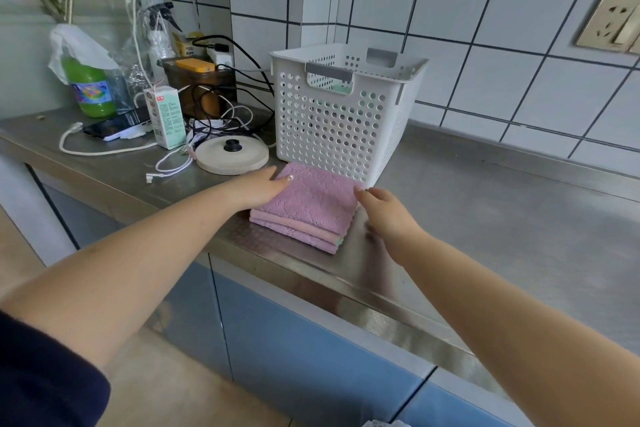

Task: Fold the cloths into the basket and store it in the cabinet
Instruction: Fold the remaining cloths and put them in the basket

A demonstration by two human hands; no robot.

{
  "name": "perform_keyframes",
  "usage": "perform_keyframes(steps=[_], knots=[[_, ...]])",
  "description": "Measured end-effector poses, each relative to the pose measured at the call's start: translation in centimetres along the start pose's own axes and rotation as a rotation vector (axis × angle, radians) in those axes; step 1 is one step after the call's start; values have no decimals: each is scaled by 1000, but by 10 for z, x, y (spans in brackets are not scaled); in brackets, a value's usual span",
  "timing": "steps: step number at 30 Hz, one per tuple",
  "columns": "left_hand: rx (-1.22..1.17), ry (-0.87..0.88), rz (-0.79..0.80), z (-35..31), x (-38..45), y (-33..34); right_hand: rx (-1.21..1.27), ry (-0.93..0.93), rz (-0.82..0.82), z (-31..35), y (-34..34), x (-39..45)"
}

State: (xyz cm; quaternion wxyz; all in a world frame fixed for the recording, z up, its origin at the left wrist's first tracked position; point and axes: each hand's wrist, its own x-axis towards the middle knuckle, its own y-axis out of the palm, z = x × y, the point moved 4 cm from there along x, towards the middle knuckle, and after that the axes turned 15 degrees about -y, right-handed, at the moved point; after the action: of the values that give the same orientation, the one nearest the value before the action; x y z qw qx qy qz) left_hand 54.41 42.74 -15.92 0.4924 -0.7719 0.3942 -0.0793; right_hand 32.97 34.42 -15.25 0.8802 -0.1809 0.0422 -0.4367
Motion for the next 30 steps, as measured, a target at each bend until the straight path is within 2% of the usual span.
perform_keyframes(steps=[3,5,10,13,18,21,25,30], knots=[[76,-44,2,0,-1,4,309,128,20,4,4,-10],[65,-38,-26,-4,-3,5,432,181,10,4,11,-13],[-77,-56,-39,-12,-12,4,535,229,-98,3,19,-11],[-278,-43,19,-21,-21,9,539,236,-197,0,4,-13],[-829,0,305,-67,-42,40,525,200,-351,-16,-52,-15],[-1045,-6,485,-109,-45,72,547,206,-435,-32,-100,-17],[-1109,-48,551,-166,-40,113,594,238,-457,-56,-159,-14],[-1082,18,572,-241,-10,150,708,282,-413,-93,-226,17]])
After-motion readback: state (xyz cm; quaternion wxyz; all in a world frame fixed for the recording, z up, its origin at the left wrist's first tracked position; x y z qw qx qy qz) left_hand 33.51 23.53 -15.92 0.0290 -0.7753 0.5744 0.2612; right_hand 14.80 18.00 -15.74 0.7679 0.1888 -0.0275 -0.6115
